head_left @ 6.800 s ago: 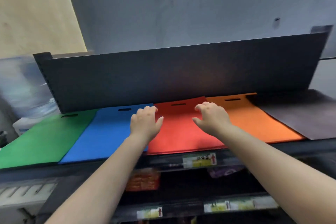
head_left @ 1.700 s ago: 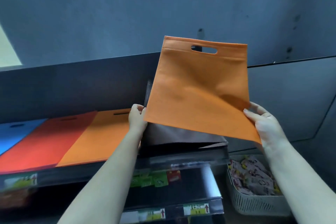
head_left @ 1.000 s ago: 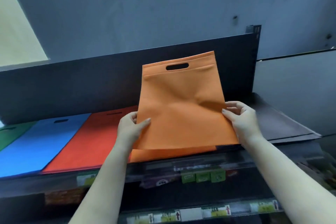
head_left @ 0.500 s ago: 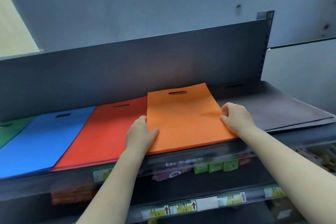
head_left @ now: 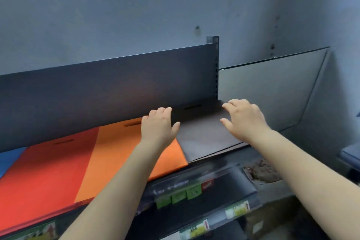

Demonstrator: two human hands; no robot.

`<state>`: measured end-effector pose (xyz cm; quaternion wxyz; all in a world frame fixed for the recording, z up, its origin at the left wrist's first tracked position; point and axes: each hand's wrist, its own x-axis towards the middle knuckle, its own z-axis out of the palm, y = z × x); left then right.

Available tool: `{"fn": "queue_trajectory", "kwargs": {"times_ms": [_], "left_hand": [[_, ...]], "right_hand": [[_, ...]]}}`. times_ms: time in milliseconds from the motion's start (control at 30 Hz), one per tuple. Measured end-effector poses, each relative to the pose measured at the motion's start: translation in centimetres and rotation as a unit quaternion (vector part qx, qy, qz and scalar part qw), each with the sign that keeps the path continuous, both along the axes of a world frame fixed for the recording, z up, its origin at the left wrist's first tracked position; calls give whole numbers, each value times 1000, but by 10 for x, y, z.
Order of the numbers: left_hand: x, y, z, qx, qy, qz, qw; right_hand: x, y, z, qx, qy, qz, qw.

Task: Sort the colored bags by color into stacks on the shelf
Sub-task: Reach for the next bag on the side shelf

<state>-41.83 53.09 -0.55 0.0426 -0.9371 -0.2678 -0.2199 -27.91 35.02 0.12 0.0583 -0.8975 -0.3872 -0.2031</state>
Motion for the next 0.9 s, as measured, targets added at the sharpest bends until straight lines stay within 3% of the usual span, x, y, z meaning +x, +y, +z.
{"fn": "queue_trajectory", "kwargs": {"times_ms": [300, 633, 900], "left_hand": [[168, -156, 18, 46, -6, -161, 986], [298, -337, 6, 10, -4, -343, 939], [385, -438, -14, -12, 26, -468, 883]], "right_hand": [[107, -178, 18, -89, -11, -182, 979], [168, -374, 11, -60, 30, -351, 934], [199, -478, -8, -19, 78, -463, 883]]}}
